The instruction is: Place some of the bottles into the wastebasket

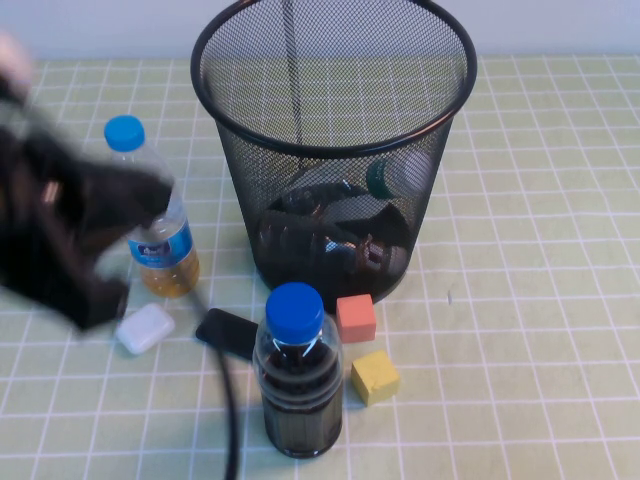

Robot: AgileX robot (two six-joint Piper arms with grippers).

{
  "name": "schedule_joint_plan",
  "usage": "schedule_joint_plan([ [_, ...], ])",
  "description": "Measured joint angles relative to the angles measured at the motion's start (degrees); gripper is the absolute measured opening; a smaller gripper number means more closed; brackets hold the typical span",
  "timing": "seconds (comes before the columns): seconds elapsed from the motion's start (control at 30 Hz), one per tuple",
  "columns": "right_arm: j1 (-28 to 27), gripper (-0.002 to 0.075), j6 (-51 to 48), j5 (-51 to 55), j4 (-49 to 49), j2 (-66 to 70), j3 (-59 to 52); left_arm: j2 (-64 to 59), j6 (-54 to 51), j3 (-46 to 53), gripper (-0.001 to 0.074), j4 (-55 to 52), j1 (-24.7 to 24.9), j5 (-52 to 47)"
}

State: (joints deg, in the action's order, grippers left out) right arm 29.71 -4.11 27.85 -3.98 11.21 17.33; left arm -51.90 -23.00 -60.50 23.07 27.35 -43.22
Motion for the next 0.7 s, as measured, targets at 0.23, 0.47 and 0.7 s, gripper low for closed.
schedule_joint_plan([
  [0.23,0.0,-0.0007,0.6,-3.3,-1.8,-5.3,-2.5,19.1,3.5,22.7,-0.0001,4.3,0.0,7.4],
  [0.47,0.0,-0.0008,0.6,-3.5,-1.6,-5.5,-2.5,34.0,3.7,35.1,-0.0001,7.8,0.0,15.1],
  [0.7,0.0,-0.0008,0.6,-3.7,-1.5,-5.5,-2.5,37.7,3.7,35.7,-0.0001,8.2,0.0,18.2],
])
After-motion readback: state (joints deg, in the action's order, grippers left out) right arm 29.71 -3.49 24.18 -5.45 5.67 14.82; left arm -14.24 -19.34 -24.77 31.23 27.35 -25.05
